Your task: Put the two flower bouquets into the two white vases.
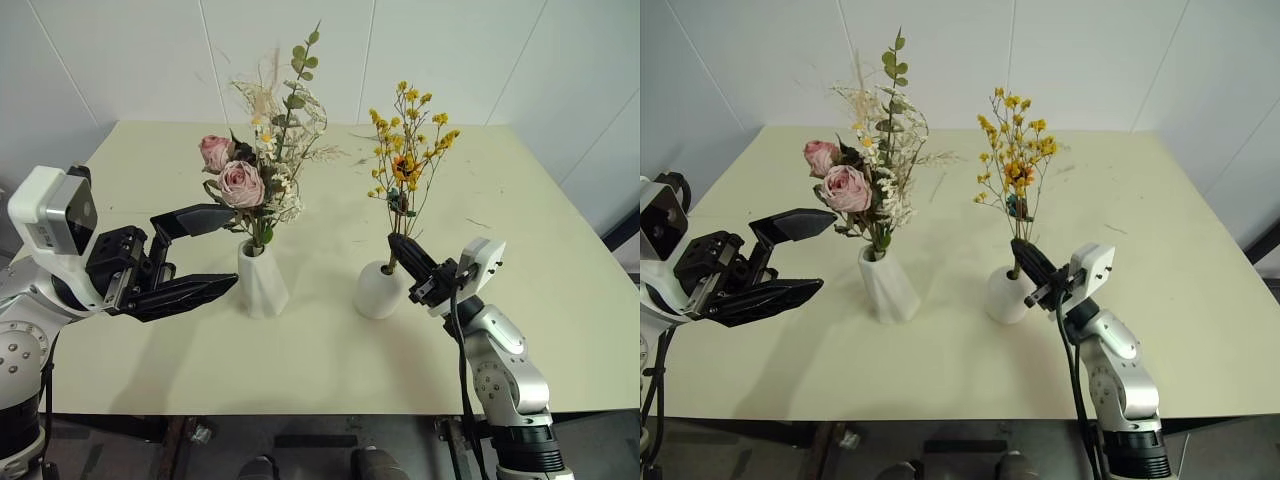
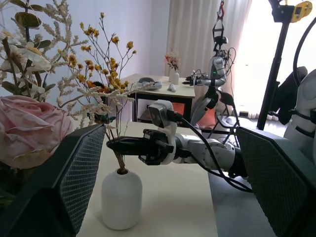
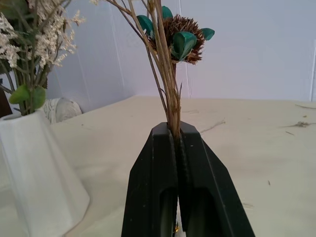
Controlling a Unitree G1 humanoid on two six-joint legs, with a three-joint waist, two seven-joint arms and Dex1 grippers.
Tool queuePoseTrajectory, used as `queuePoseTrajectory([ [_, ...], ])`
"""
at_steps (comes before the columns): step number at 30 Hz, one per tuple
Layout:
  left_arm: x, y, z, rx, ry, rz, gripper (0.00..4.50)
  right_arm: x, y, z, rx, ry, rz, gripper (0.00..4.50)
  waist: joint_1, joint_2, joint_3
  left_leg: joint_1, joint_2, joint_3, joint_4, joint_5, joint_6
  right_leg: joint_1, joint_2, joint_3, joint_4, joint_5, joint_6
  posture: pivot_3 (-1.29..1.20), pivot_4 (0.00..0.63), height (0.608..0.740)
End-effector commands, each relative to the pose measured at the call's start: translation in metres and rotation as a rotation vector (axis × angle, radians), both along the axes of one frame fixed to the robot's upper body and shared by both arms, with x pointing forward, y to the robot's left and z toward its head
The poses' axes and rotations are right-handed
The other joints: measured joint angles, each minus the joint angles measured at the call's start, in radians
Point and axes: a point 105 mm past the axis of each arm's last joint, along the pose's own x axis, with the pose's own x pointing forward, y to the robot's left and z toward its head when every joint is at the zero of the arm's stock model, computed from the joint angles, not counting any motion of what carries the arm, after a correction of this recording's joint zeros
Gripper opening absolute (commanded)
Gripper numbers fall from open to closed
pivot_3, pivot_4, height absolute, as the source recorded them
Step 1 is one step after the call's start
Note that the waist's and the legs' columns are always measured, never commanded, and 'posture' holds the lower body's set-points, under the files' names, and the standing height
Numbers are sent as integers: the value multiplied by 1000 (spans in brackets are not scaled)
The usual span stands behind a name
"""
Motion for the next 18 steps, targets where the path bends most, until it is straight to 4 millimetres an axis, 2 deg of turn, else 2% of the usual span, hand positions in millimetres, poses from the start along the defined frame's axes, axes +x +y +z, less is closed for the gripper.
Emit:
queuePoseTrajectory([
  [1, -6, -1, 10, 4, -47, -16, 4500, -3, 0, -3, -21, -19, 3, 66, 0, 0, 0, 0, 0, 0, 0, 0, 0, 0, 0, 0, 0, 0, 0, 0, 150, 740],
  [9, -9, -1, 10, 6, -47, -26, 4500, 0, 1, -12, -63, -14, 18, 66, 0, 0, 0, 0, 0, 0, 0, 0, 0, 0, 0, 0, 0, 0, 0, 0, 150, 740],
  [18, -16, -1, 13, 14, -42, -25, 4500, -1, 2, -12, -84, -22, 29, 66, 0, 0, 0, 0, 0, 0, 0, 0, 0, 0, 0, 0, 0, 0, 0, 0, 150, 740],
])
